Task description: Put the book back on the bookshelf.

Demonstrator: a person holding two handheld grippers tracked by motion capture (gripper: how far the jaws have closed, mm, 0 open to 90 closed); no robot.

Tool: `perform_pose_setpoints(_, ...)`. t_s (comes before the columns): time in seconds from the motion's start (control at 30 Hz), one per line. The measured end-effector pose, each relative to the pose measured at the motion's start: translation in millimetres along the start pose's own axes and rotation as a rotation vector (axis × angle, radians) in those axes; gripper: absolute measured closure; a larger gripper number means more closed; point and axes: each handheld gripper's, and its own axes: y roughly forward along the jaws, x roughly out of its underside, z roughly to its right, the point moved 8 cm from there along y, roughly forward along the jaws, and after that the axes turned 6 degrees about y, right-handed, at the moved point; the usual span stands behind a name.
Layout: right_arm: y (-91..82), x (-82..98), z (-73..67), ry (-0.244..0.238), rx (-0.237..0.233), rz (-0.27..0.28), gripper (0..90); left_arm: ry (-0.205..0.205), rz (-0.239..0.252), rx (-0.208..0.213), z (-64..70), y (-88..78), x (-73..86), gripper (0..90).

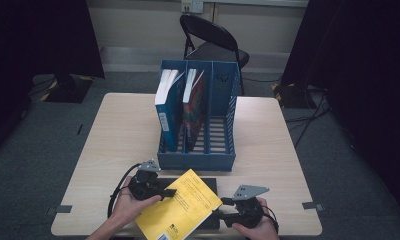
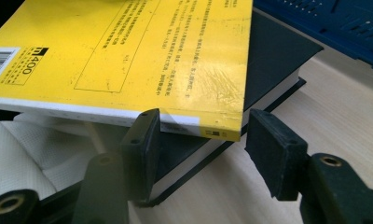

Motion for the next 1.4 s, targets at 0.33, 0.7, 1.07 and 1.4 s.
perform_pose_setpoints(0.33,9.2,-14.2,16.8,0.032,0.034,0.003,44.6,-0.027,0.007,-0.024,-5.5,-4.9,4.1,55.1)
perform_pose_setpoints(0.7,4.3,-12.2,4.9,0.023,0.043,0.028,46.6,0.012,-0.012,-0.06,-4.0,-6.0,1.9,51.8)
perform_pose_setpoints(1.07,13.9,-19.8,3.5,0.011,0.038,0.022,57.6,-0.005,-0.01,-0.039,-9.5,-6.7,2.0,55.1)
perform_pose_setpoints(1.4,22.5,-30.8,13.6,0.007,0.053,0.026,55.8,-0.021,-0.013,-0.054,-9.1,-16.1,11.3,54.0)
